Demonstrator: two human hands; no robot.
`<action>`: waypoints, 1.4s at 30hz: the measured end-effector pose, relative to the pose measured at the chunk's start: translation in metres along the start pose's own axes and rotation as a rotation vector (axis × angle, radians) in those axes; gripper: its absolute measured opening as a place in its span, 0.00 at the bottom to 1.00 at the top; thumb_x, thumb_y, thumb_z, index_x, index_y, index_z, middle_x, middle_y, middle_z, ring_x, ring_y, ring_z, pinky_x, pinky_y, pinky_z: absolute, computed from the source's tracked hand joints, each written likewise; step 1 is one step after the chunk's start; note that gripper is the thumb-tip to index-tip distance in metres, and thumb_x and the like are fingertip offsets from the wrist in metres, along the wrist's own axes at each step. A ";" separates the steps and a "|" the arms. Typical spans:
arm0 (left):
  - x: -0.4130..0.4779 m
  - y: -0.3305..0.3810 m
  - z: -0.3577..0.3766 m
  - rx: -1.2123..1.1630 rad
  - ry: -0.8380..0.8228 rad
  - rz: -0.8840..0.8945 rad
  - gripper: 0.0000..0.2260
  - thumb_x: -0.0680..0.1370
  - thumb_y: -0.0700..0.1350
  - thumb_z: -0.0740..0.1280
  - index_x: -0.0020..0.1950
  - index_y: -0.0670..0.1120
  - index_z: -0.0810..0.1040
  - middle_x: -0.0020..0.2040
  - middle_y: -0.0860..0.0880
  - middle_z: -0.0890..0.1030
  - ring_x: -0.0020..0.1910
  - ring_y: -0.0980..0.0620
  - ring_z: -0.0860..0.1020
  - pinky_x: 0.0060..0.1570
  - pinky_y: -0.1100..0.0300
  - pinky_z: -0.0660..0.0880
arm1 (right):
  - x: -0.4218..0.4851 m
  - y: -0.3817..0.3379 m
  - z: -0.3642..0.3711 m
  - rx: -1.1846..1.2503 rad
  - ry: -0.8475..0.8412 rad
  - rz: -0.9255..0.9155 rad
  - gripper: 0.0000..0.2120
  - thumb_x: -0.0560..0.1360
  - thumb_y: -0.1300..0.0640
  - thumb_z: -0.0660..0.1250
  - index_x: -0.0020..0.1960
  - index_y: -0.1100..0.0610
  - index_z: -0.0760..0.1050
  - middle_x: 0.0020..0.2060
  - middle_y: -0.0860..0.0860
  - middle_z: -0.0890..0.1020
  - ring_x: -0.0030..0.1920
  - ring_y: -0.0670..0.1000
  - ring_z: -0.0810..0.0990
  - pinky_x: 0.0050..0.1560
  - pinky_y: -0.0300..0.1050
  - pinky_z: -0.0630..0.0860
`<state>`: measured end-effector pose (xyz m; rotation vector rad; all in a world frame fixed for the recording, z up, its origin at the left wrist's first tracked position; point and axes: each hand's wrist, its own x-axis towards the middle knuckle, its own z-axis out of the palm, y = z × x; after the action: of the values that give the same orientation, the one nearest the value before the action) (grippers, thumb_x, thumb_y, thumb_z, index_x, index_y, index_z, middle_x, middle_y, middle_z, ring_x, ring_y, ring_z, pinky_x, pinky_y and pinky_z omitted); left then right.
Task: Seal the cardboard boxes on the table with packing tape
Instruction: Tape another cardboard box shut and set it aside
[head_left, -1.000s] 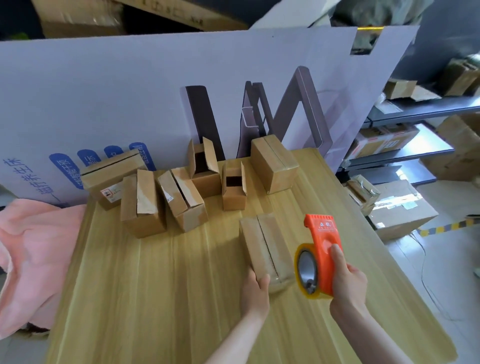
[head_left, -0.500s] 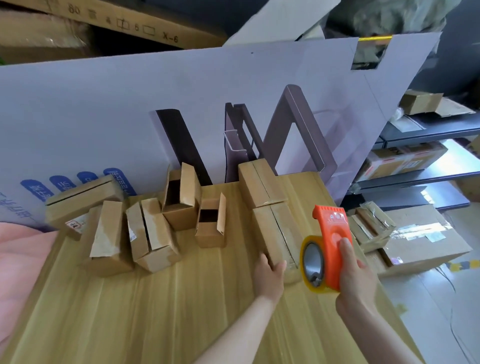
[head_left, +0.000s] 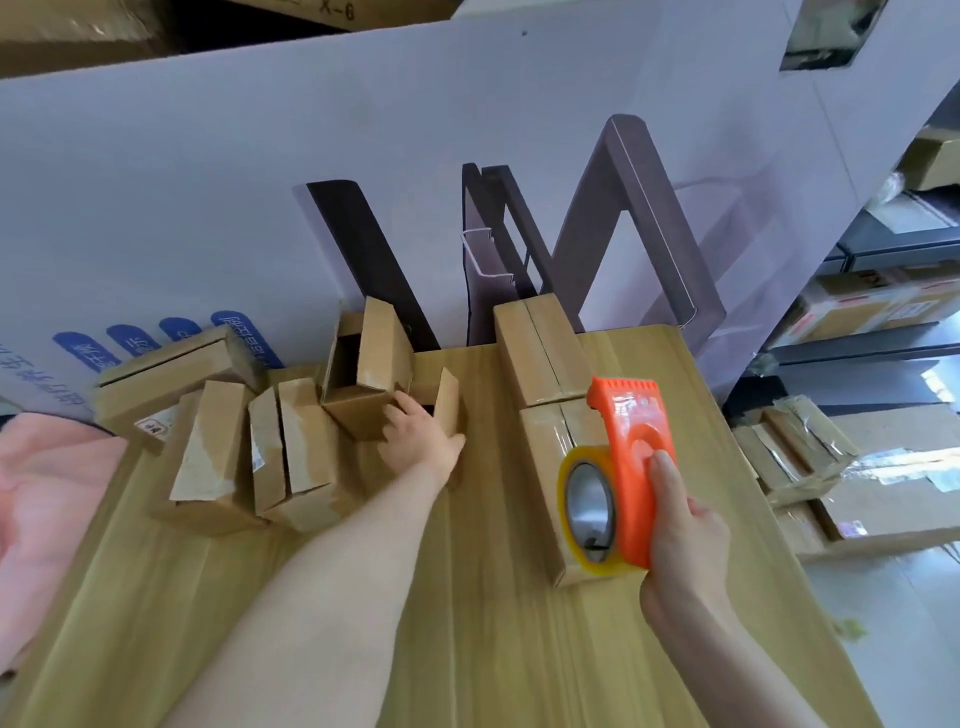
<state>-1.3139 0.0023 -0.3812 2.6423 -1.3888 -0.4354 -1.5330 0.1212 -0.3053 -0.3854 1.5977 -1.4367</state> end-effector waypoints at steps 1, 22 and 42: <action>0.003 -0.002 0.004 0.045 -0.029 0.032 0.45 0.72 0.58 0.72 0.77 0.42 0.49 0.72 0.40 0.64 0.64 0.41 0.71 0.57 0.49 0.75 | -0.003 0.002 0.002 0.010 -0.004 -0.003 0.20 0.73 0.46 0.70 0.30 0.56 0.71 0.19 0.45 0.72 0.20 0.43 0.70 0.22 0.36 0.67; -0.205 -0.328 -0.011 0.016 -0.166 0.933 0.24 0.72 0.34 0.70 0.65 0.51 0.76 0.71 0.54 0.70 0.73 0.49 0.66 0.71 0.45 0.58 | -0.215 0.098 -0.015 -0.226 -0.110 0.097 0.20 0.74 0.46 0.70 0.30 0.58 0.73 0.21 0.50 0.75 0.24 0.48 0.72 0.25 0.40 0.67; -0.221 -0.343 -0.053 -0.727 -0.151 0.252 0.08 0.79 0.44 0.65 0.52 0.49 0.84 0.48 0.54 0.85 0.49 0.54 0.81 0.50 0.60 0.76 | -0.267 0.143 -0.013 -0.708 -0.573 0.023 0.15 0.73 0.48 0.72 0.33 0.57 0.79 0.24 0.55 0.81 0.22 0.53 0.79 0.18 0.41 0.71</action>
<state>-1.1467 0.3779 -0.3708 1.8601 -1.2569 -0.9125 -1.3551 0.3657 -0.3250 -1.0728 1.5574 -0.6018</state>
